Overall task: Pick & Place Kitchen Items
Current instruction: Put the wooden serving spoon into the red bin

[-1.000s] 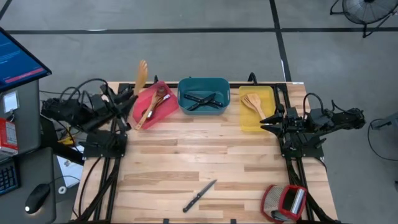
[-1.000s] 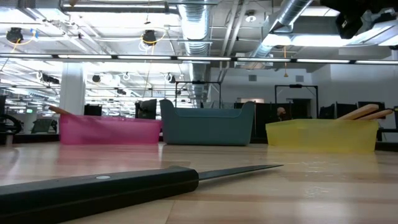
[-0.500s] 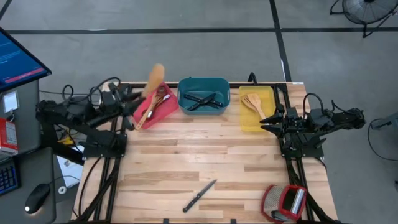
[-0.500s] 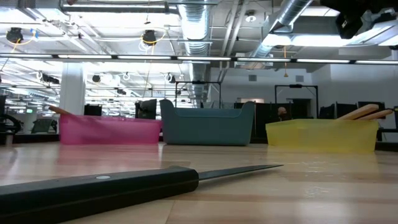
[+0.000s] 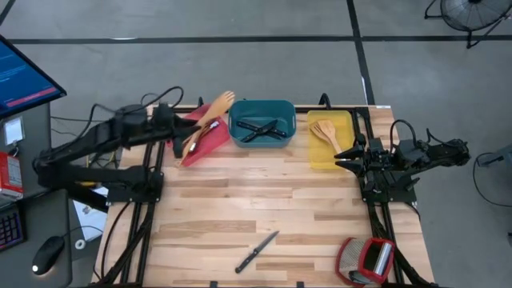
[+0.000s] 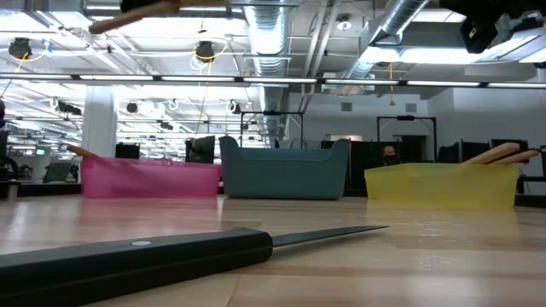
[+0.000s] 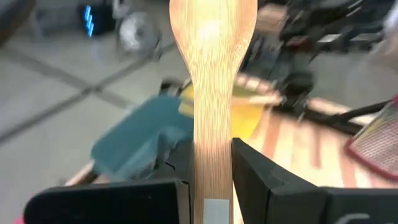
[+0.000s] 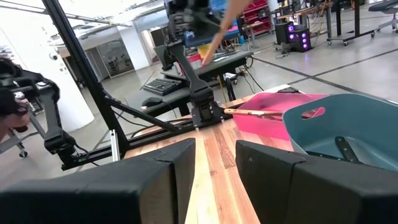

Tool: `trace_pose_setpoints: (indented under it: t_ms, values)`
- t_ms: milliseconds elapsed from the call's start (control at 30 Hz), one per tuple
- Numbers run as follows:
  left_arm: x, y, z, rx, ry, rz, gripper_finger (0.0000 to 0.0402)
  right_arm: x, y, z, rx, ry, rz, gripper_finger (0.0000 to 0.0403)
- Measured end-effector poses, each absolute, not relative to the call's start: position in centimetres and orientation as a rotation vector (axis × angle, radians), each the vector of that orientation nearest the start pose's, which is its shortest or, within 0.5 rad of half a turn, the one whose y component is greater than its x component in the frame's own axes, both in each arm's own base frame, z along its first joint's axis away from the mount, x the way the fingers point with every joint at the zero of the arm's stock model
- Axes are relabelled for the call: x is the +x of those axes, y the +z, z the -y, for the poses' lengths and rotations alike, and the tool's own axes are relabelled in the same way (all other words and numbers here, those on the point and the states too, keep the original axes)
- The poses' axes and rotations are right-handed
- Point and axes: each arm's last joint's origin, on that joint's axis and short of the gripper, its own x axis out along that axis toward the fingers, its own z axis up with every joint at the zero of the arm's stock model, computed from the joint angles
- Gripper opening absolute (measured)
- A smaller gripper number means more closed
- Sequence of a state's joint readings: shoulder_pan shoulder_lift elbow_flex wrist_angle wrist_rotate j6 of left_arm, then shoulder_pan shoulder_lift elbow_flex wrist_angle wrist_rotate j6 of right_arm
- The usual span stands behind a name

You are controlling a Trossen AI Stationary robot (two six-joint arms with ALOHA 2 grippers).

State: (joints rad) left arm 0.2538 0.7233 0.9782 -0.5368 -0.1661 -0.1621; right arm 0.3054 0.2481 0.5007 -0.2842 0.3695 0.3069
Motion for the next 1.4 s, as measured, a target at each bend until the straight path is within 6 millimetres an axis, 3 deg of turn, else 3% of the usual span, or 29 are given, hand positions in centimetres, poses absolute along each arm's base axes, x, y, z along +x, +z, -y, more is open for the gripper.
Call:
trace_pose_setpoints:
  t_ms: [233,500,1133,1400]
  values:
    - [13.9,36.1,-7.3,-0.305,0.583,-0.457,0.0056,8.0,28.5,-1.4,0.296,-0.067,-0.020,0.0126]
    - [14.2,32.9,-10.4,-0.396,0.722,-0.807,0.0056,8.0,28.4,-1.4,0.294,-0.068,-0.027,0.0126]
    - [14.2,29.0,-13.0,-0.469,0.794,-1.174,0.0058,8.0,27.7,-1.4,0.277,-0.079,-0.097,0.0126]
    - [14.2,26.2,-13.2,-0.486,0.806,-1.281,0.0059,8.0,27.7,-1.4,0.277,-0.079,-0.097,0.0126]
